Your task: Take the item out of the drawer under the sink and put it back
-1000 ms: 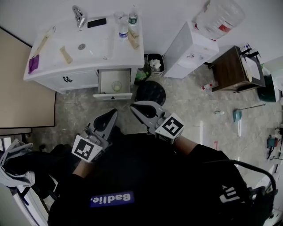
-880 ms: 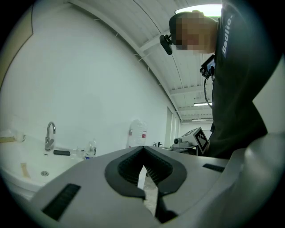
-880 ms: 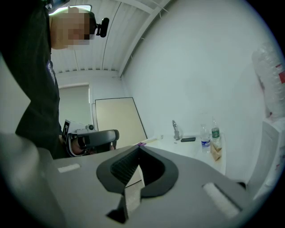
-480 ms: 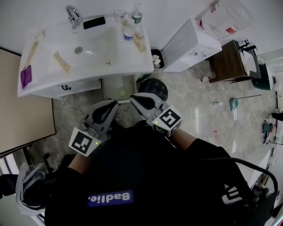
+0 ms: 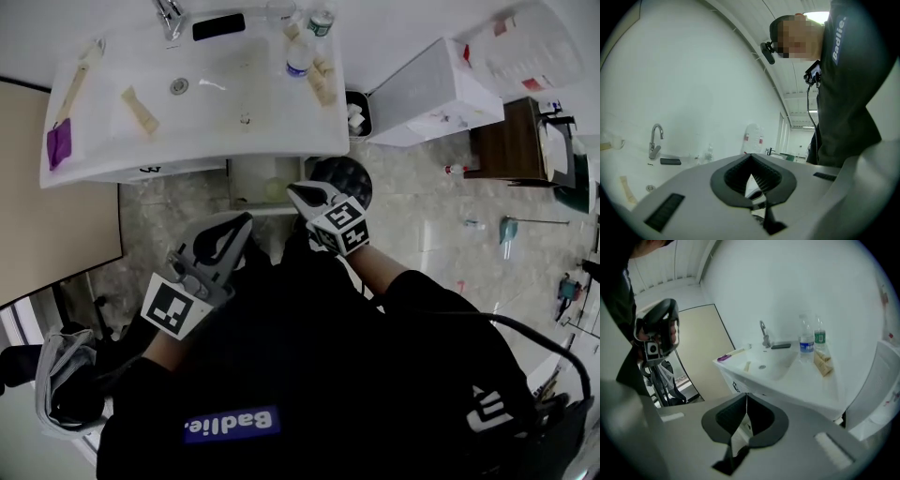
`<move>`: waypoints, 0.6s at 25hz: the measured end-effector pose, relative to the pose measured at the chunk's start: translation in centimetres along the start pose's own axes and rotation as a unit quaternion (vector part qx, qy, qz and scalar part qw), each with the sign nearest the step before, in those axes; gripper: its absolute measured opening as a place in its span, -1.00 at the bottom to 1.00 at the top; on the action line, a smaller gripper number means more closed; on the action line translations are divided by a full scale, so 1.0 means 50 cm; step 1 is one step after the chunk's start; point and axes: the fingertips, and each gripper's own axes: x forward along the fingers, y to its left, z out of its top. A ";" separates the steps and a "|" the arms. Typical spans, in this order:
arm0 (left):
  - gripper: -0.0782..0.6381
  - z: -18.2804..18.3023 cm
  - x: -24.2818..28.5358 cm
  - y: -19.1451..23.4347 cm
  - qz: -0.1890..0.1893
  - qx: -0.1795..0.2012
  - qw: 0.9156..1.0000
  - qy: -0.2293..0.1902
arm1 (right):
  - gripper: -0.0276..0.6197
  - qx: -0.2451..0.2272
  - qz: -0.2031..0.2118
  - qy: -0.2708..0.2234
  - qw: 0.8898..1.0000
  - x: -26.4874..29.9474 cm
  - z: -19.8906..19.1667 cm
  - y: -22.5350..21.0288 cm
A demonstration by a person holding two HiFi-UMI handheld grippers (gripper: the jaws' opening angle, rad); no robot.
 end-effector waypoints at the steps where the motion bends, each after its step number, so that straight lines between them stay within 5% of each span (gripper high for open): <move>1: -0.77 -0.002 0.005 0.005 0.005 -0.003 1.000 0.001 | -0.91 0.007 0.001 0.016 1.000 0.020 -0.020 -0.017; 15: -0.77 -0.018 0.020 0.050 0.050 -0.011 0.999 0.014 | -0.71 0.020 -0.014 0.226 0.974 0.249 -0.291 -0.179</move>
